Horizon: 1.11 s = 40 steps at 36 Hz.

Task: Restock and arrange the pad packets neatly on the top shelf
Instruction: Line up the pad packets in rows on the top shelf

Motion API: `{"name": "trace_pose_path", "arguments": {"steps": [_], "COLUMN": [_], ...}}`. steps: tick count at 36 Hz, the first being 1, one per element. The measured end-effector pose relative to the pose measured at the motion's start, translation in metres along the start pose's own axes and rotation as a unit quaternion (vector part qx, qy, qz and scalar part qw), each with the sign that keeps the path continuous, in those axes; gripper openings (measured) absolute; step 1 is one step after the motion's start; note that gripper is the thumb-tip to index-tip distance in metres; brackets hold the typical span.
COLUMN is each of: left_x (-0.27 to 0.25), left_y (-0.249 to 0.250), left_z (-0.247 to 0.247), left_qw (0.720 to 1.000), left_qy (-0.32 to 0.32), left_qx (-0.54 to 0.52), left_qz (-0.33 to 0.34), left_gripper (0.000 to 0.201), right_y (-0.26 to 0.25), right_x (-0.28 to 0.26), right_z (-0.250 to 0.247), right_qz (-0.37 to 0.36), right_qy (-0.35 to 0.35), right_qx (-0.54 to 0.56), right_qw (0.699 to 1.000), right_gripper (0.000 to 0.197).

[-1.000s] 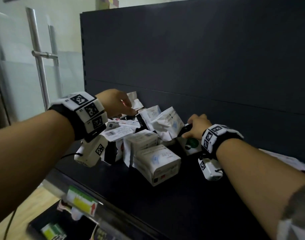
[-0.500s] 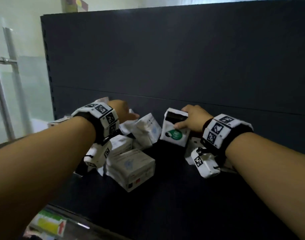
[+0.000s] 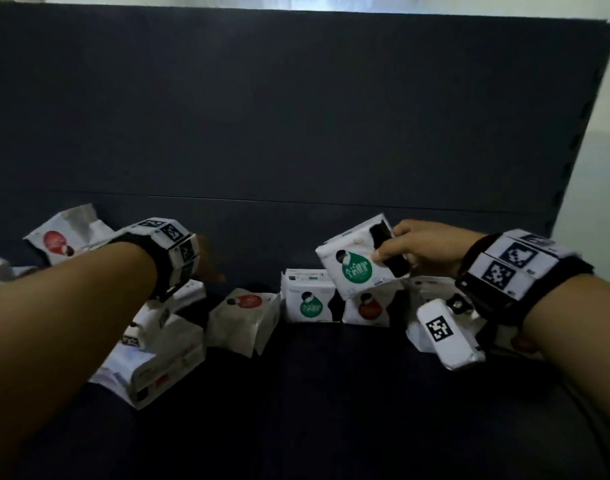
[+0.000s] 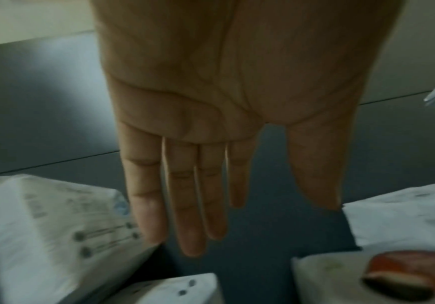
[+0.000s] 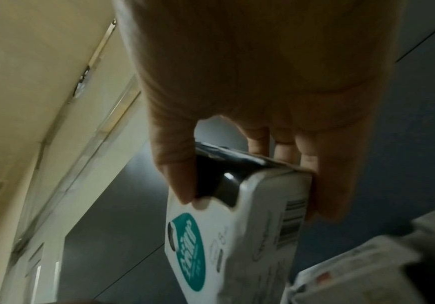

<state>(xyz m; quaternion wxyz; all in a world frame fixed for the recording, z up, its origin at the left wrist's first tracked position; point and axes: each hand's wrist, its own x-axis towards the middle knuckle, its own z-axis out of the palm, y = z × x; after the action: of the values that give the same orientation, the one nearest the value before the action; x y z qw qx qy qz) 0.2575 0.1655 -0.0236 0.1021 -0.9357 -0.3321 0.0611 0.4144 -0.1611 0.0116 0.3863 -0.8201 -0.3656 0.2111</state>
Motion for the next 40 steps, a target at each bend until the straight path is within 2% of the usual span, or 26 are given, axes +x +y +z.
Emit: {"name": "trace_pose_path", "arguments": {"steps": [3,7,10,11,15,17,21,23,27,31,36,40], "left_x": [-0.030,-0.039,-0.037,-0.038,-0.037,-0.036,-0.042,-0.047,-0.058,-0.073,-0.087,-0.101], "left_y": [0.037,0.066,0.076,0.079,0.092,0.097,0.102,0.101,0.090,0.077,0.071,0.081], "left_z": [-0.019,-0.024,-0.012,-0.008,0.007,0.011,0.002,-0.009,-0.031,-0.048,-0.050,-0.045], "left_qw": [0.997,0.996,0.994,0.994,0.996,0.997,0.997,0.995,0.989,0.979,0.964,0.944], "left_qy": [-0.034,-0.057,-0.086,-0.097,-0.090,-0.078,-0.068,-0.067,0.006,0.109,0.187,0.250], "left_qx": [-0.041,-0.060,-0.047,-0.041,-0.014,0.007,0.001,-0.037,-0.110,-0.145,-0.186,-0.209], "left_qz": [0.050,0.046,0.039,0.033,0.009,-0.006,-0.040,-0.058,-0.096,-0.091,-0.029,0.050], "left_gripper": [0.062,0.071,0.071,0.073,0.105,0.105,0.093,0.095,0.100,0.103,0.115,0.117], "right_y": [0.020,0.035,0.045,0.048,0.054,0.055,0.055,0.054,0.047,0.039,0.031,0.030], "right_x": [-0.010,-0.020,-0.021,-0.021,-0.022,-0.022,-0.015,-0.008,0.009,0.025,0.038,0.045], "right_z": [-0.018,-0.030,-0.033,-0.034,-0.033,-0.030,-0.011,0.004,0.038,0.066,0.084,0.091], "right_qz": [0.011,0.037,0.051,0.050,0.046,0.042,0.013,0.008,0.020,0.033,0.043,0.013], "right_qy": [0.029,0.035,0.027,0.031,0.052,0.048,0.037,0.030,-0.002,-0.025,-0.010,-0.027], "right_qx": [-0.006,-0.025,-0.026,-0.030,-0.046,-0.043,-0.018,-0.012,-0.016,-0.064,-0.146,-0.208], "right_qw": [0.999,0.998,0.998,0.998,0.997,0.997,0.999,0.999,1.000,0.997,0.988,0.978], "right_gripper": [0.021,0.033,0.061,0.064,0.037,0.030,0.033,0.046,0.064,0.075,0.091,0.083]}}
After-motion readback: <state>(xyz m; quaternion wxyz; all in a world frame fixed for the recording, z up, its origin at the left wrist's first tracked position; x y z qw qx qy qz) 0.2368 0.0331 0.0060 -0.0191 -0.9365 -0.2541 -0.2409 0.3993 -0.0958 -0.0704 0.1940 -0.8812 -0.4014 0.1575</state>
